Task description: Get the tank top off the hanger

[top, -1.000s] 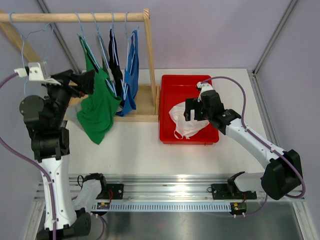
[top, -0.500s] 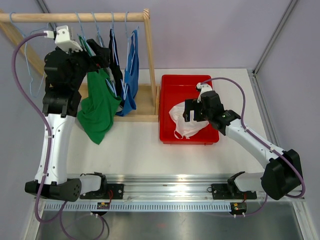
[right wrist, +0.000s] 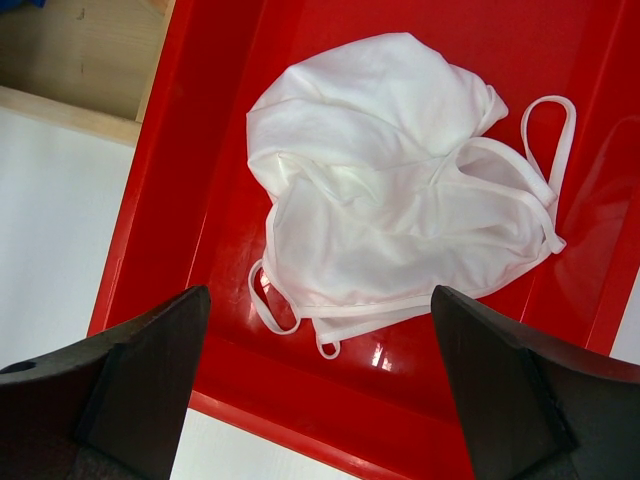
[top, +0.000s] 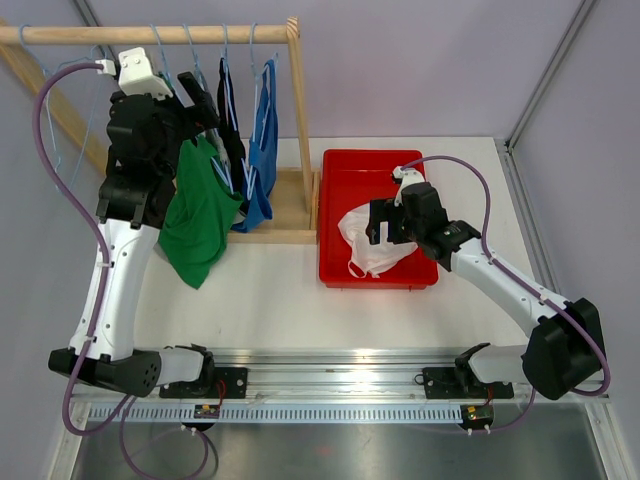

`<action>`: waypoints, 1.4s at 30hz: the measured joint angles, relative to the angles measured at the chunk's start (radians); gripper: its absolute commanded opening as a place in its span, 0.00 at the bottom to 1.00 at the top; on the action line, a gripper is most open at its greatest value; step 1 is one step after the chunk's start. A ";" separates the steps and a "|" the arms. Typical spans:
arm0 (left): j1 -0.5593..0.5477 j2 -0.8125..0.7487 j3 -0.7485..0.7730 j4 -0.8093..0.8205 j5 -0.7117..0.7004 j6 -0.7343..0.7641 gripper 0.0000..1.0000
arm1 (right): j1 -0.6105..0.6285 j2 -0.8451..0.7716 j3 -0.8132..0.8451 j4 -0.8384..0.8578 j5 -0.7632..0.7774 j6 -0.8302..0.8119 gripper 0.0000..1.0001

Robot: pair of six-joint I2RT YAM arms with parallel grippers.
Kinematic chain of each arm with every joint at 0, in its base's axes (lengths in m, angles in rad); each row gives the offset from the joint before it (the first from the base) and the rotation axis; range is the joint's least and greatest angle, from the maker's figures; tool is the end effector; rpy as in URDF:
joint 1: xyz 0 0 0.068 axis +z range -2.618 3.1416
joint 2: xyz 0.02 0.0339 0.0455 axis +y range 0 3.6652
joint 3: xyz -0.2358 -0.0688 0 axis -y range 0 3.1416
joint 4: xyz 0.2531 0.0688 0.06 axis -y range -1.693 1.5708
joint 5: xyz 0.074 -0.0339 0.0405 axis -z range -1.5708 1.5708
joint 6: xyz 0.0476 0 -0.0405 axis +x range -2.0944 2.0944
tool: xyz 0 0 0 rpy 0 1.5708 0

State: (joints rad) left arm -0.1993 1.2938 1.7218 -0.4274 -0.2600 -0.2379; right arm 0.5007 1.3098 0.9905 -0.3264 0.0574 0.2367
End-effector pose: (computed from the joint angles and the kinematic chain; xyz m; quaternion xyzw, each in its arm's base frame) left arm 0.2777 -0.0436 0.5000 -0.1052 0.6990 -0.0626 0.7045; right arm 0.2780 0.1490 0.2457 -0.1050 0.8885 0.1368 0.4253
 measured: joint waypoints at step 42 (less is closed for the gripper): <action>0.000 0.051 0.024 -0.024 -0.135 0.101 0.00 | 0.000 0.000 -0.003 0.000 0.000 0.000 1.00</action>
State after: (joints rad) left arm -0.1993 1.3445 1.7462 -0.4515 -0.3950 -0.1371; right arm 0.5007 1.3102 0.9878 -0.3264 0.0574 0.2367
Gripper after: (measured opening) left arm 0.016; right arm 0.993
